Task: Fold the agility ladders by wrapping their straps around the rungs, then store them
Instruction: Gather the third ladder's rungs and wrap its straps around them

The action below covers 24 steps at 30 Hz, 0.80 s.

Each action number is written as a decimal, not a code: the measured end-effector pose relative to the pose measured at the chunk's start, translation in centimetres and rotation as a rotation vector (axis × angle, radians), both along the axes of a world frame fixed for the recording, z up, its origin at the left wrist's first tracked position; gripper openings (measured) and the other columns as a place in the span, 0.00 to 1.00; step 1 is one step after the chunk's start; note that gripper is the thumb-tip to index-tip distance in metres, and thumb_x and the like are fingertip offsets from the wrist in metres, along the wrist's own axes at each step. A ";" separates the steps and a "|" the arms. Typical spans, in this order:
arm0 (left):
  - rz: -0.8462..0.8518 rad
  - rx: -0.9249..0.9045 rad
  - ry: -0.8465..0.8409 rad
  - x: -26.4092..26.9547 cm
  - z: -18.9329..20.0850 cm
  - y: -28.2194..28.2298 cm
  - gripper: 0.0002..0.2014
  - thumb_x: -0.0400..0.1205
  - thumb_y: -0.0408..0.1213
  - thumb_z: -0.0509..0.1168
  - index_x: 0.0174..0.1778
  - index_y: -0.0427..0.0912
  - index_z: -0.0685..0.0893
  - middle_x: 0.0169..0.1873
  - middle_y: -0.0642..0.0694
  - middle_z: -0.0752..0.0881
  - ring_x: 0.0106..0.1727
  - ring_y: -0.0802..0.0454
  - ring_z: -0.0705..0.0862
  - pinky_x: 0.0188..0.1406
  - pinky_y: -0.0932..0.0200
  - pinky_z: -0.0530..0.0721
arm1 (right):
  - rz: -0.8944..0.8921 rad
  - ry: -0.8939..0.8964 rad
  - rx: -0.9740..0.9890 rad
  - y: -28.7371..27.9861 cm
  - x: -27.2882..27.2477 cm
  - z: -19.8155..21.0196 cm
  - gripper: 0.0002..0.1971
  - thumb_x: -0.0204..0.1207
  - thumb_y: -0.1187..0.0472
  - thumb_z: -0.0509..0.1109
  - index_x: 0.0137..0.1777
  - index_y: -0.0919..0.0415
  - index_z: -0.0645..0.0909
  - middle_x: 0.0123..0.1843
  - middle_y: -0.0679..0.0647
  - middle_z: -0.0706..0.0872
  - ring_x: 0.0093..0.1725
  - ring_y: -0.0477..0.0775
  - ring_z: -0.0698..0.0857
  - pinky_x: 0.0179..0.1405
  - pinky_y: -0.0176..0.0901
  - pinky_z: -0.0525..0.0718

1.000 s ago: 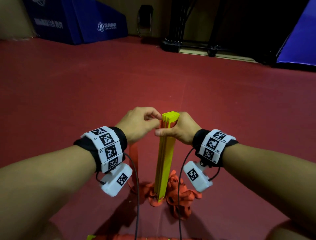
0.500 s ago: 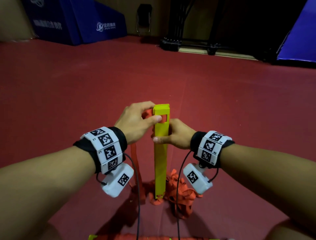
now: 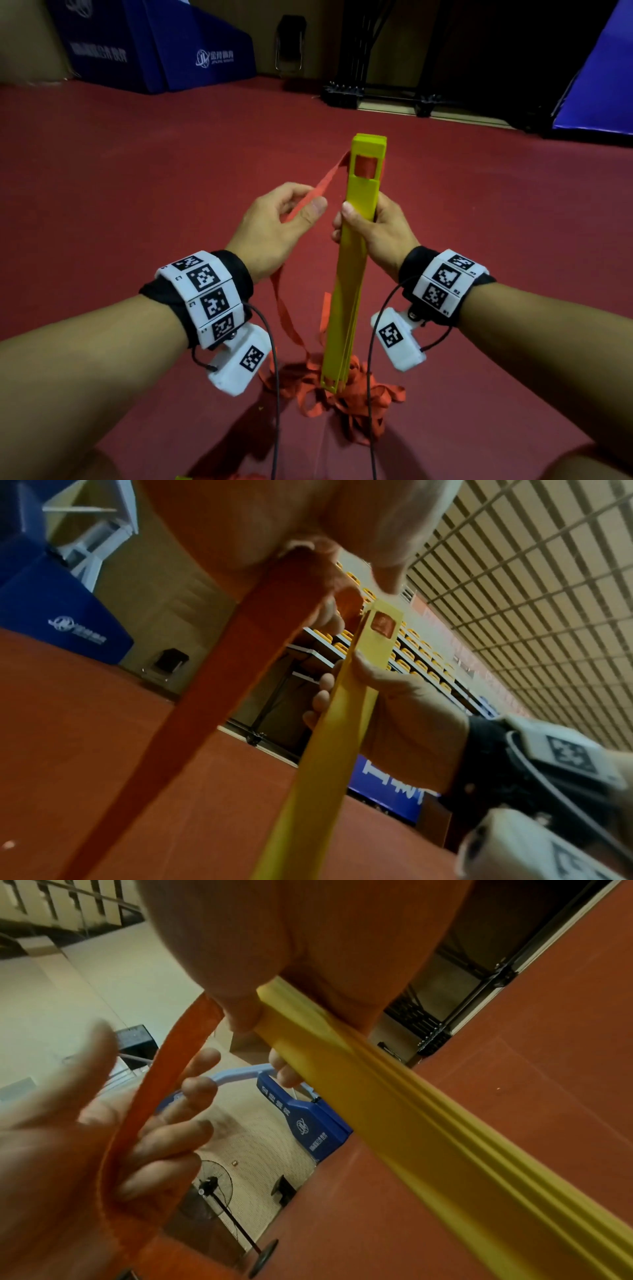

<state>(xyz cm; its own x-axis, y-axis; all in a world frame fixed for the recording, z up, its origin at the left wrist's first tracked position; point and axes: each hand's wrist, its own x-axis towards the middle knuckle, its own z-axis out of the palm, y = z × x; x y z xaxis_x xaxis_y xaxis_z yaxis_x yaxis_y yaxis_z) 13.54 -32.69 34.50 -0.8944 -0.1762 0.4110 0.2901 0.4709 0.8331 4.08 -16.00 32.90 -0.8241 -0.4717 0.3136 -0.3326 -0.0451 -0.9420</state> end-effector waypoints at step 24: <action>-0.219 0.239 0.035 0.0 -0.5 1.5 0.07 0.82 0.35 0.72 0.55 0.40 0.91 0.52 0.54 0.91 0.52 0.66 0.87 0.50 0.67 0.84 | 0.391 0.099 0.266 -1.7 1.8 0.2 0.10 0.75 0.73 0.66 0.52 0.62 0.83 0.44 0.53 0.90 0.45 0.52 0.90 0.47 0.49 0.89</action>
<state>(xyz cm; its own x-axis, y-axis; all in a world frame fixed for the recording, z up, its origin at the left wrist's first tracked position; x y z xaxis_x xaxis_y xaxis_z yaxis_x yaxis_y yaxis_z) 13.49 -31.15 34.05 -0.9080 -0.0761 0.4120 0.3930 0.1864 0.9005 5.90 -17.67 33.07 -0.5415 -0.8145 0.2082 -0.4278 0.0538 -0.9023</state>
